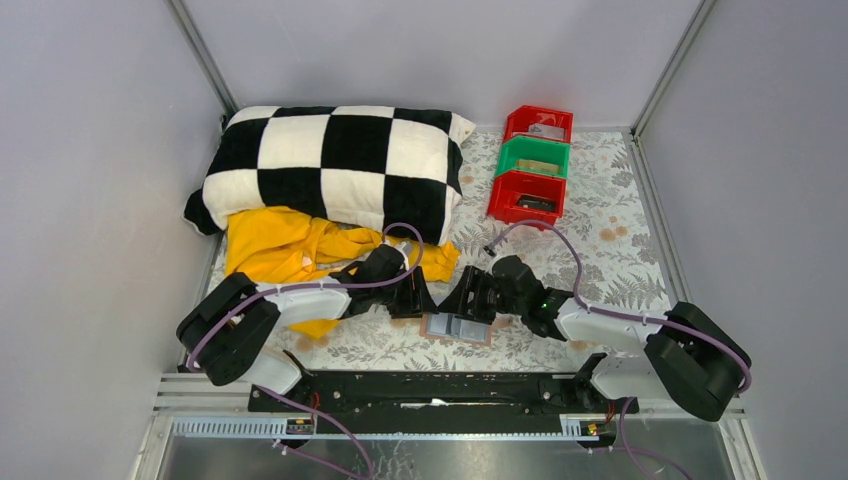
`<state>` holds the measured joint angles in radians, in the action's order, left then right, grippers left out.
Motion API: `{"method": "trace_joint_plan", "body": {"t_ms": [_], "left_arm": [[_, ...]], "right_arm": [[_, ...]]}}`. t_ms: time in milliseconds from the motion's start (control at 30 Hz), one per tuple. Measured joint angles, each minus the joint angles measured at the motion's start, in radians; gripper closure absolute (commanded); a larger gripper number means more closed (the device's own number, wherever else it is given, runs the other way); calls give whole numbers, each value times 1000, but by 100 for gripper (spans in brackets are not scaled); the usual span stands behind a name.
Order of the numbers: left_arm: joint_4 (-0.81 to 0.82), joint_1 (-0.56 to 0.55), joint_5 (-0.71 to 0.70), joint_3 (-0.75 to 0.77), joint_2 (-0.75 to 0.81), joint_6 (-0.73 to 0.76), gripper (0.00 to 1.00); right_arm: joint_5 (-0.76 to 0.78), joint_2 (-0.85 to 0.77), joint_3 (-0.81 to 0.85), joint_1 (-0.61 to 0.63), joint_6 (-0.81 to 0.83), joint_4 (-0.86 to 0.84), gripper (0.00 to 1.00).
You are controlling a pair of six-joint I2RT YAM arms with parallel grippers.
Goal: Take the credit cards out of the card holder
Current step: Remove the credit card from the card holder.
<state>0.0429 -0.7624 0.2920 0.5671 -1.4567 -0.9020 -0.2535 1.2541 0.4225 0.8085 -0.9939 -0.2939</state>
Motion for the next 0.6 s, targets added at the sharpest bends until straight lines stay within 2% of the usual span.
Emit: {"method": "trace_joint_plan", "body": {"t_ms": [200, 467, 600], "left_arm": [[-61, 6, -12, 0, 38, 10, 46], [-240, 127, -59, 29, 260, 60, 45], [-291, 134, -69, 80, 319, 80, 45]], "right_arm": [[-8, 21, 0, 0, -6, -42, 32], [-34, 152, 11, 0, -9, -68, 36], [-55, 223, 58, 0, -10, -86, 40]]}}
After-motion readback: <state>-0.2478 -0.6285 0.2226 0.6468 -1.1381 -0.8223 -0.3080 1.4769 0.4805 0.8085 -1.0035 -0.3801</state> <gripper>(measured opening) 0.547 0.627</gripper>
